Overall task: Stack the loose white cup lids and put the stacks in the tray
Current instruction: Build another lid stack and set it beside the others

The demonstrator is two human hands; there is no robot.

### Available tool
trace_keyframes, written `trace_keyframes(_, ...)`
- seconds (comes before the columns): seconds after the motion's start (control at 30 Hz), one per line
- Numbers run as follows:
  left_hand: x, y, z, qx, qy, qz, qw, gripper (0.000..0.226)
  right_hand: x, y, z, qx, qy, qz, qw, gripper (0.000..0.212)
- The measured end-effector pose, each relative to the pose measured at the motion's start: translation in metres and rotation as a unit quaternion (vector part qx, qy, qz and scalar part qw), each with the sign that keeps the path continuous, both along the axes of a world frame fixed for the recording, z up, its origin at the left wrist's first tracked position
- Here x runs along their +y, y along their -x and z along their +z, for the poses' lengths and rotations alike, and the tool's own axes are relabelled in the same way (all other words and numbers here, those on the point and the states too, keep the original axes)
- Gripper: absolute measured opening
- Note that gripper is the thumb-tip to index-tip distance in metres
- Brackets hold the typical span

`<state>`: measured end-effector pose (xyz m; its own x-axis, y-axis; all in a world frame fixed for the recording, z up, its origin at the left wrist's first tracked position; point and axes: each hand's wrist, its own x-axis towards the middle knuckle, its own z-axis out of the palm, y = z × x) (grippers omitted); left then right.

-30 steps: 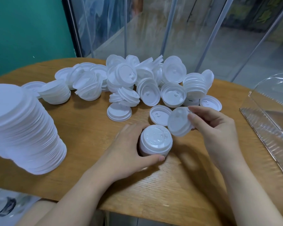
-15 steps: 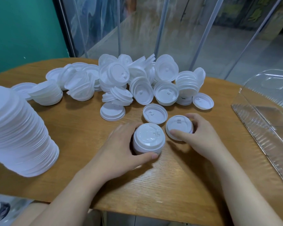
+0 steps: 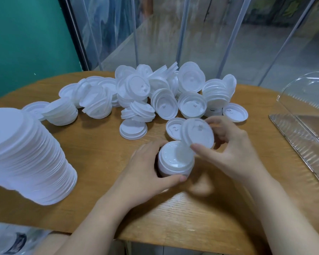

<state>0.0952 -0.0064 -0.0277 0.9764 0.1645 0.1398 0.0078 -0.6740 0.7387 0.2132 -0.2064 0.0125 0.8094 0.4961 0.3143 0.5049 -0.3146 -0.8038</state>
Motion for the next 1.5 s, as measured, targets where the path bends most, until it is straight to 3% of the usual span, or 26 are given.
trace_keyframes(0.23, -0.001, -0.004, -0.003, 0.012, 0.042, 0.003, 0.999, 0.077, 0.009, 0.006, -0.008, -0.033, 0.137, 0.055, 0.988, 0.071)
trace_keyframes(0.67, 0.0, -0.002, -0.002, 0.01, 0.05, 0.01, 0.999, 0.074, 0.017, 0.001, -0.016, -0.006, 0.192, 0.094, 0.977, 0.079)
trace_keyframes(0.8, 0.001, -0.003, -0.003, 0.016, 0.045, 0.01, 0.999, 0.078, 0.014, -0.004, -0.009, 0.038, 0.113, 0.101, 0.988, 0.062)
trace_keyframes(0.87, 0.001, -0.002, -0.004, 0.014, 0.043, 0.007, 0.999, 0.079, 0.013, -0.014, -0.011, 0.003, 0.064, 0.064, 0.996, 0.045)
trace_keyframes(0.93, 0.002, -0.002, -0.003, 0.016, 0.034, 0.008, 0.999, 0.08, 0.012, -0.026, -0.018, -0.051, 0.079, 0.044, 0.995, 0.03)
trace_keyframes(1.2, 0.002, 0.001, -0.001, -0.004, 0.019, 0.001, 1.0, 0.087, 0.029, -0.044, -0.036, -0.058, 0.241, 0.066, 0.966, 0.055)
trace_keyframes(1.4, 0.003, 0.003, 0.002, -0.004, 0.017, -0.006, 1.0, 0.09, 0.035, -0.046, -0.037, -0.071, 0.222, 0.036, 0.972, 0.02)
trace_keyframes(1.5, 0.004, 0.004, 0.001, -0.003, 0.008, -0.006, 1.0, 0.092, 0.034, -0.044, -0.037, -0.071, 0.192, 0.018, 0.979, 0.018)
